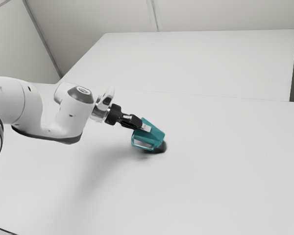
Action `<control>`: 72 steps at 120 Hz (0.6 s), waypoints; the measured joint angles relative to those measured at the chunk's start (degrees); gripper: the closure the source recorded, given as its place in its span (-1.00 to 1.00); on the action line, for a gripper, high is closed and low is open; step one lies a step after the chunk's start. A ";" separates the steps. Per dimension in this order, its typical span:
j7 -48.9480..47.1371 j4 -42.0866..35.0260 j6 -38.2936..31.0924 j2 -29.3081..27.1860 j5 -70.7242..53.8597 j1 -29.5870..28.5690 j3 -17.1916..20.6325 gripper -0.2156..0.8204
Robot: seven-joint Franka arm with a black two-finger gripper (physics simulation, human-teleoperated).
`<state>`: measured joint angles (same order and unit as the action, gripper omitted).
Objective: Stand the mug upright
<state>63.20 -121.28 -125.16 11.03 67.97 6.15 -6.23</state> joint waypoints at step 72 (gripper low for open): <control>-17.57 7.73 9.14 -4.82 -43.62 -0.07 -0.18 0.92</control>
<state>45.62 -113.55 -116.03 6.21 24.35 6.09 -6.42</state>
